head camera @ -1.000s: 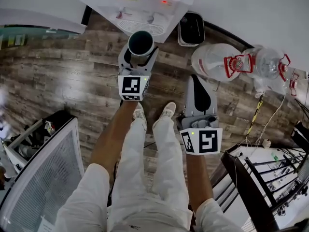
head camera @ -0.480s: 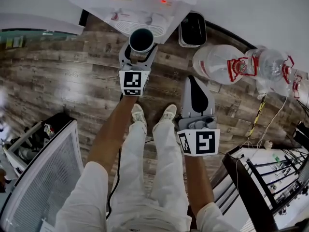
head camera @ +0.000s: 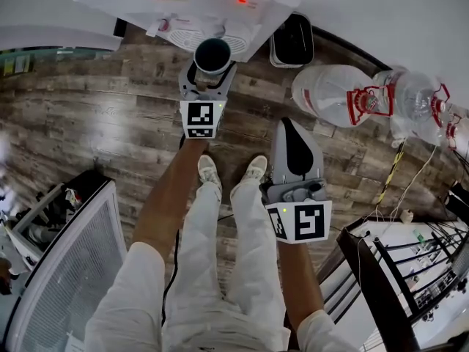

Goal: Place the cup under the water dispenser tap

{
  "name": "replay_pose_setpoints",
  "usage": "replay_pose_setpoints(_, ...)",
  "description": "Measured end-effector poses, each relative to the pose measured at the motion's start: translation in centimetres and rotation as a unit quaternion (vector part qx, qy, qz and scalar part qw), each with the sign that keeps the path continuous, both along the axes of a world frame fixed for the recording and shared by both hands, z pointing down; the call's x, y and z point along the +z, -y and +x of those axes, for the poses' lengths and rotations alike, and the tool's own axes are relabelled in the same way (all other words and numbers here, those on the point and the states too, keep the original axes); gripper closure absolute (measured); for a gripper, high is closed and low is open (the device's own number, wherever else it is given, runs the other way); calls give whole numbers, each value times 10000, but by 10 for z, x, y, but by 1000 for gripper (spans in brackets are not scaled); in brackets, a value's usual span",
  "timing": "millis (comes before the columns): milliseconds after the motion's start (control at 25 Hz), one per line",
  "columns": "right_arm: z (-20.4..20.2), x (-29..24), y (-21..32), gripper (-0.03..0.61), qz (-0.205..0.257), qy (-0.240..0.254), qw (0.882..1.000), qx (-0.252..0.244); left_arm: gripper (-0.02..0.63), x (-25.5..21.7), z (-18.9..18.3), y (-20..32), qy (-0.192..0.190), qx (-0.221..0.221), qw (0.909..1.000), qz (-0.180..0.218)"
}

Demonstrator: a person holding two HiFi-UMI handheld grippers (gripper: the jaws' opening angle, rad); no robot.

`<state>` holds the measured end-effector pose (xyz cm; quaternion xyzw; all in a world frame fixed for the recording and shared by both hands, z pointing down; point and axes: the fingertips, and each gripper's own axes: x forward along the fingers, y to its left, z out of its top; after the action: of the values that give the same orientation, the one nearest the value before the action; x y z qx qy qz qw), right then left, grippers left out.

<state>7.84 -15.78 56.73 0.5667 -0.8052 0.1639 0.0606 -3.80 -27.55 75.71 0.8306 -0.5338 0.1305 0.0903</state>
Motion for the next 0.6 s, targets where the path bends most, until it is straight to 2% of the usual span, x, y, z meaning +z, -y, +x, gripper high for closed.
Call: replay_pose_setpoints(600,0,16,6,583,-116,65,9999,-28,264,24,15,27,56,126,9999,23)
